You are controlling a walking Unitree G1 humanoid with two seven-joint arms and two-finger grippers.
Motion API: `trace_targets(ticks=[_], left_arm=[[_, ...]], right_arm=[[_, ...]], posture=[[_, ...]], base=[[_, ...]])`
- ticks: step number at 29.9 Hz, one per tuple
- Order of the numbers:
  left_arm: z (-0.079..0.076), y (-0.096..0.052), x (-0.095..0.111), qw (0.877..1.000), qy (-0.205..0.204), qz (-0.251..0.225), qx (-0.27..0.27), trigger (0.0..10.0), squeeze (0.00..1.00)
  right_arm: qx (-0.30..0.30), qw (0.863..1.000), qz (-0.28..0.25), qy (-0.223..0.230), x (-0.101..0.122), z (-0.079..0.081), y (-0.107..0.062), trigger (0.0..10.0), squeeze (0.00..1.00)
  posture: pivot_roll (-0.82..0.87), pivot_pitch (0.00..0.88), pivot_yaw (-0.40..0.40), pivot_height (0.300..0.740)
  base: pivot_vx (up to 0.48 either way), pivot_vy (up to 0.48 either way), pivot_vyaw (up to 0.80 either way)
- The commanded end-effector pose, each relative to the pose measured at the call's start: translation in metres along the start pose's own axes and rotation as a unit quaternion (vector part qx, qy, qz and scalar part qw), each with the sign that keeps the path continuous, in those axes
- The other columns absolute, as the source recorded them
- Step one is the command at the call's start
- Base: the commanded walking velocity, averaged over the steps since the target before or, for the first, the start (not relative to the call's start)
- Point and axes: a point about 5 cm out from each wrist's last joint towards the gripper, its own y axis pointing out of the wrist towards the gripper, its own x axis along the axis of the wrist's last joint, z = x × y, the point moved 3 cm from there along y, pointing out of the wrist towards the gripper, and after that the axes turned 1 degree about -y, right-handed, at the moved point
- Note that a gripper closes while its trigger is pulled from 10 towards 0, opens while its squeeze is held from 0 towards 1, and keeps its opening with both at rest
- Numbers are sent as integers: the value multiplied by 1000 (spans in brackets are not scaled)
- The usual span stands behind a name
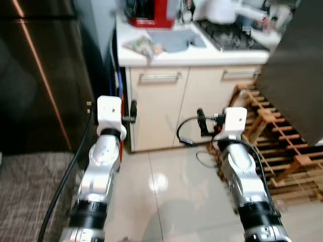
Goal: Restocking fridge
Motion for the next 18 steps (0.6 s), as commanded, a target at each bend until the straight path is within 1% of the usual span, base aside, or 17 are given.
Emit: trace_targets(ticks=[1, 6, 8, 10, 14, 18], left_arm=[[-2, 3, 13, 1000, -7, -20, -8, 10000, 0], [-4, 5, 16, 1000, -8, -23, -16, 10000, 0], [-4, 6, 16, 1000, -6, -24, -16, 10000, 0], [0, 7, 19, 999, 2, -33, -13, 10000, 0], [10, 10, 24, 999, 8, -42, -6, 10000, 0], [12, 12, 29, 998, 16, -53, -10, 10000, 0]], right_arm=[[-2, 1000, -17, -1, 7, 0, 1, 10000, 906], [-1, 1000, -18, -11, 7, 1, 1, 10000, 906], [-3, 1000, -19, -11, 7, 0, 0, 10000, 957], [-6, 1000, -20, -10, 7, 0, 0, 10000, 961], [-14, 1000, -21, -4, 7, -3, 0, 10000, 933], [-15, 1000, -22, -5, 7, -3, 0, 10000, 925]], posture=[[-19, 0, -21, 740], [-20, 0, -20, 740], [-21, 0, -20, 740], [-25, 0, -20, 740], [-21, 0, -22, 740], [-19, 0, -21, 740]], base=[[469, 0, 0], [480, 0, 0], [480, 0, 650], [480, 0, 769], [480, 0, 0], [480, 0, 0]])
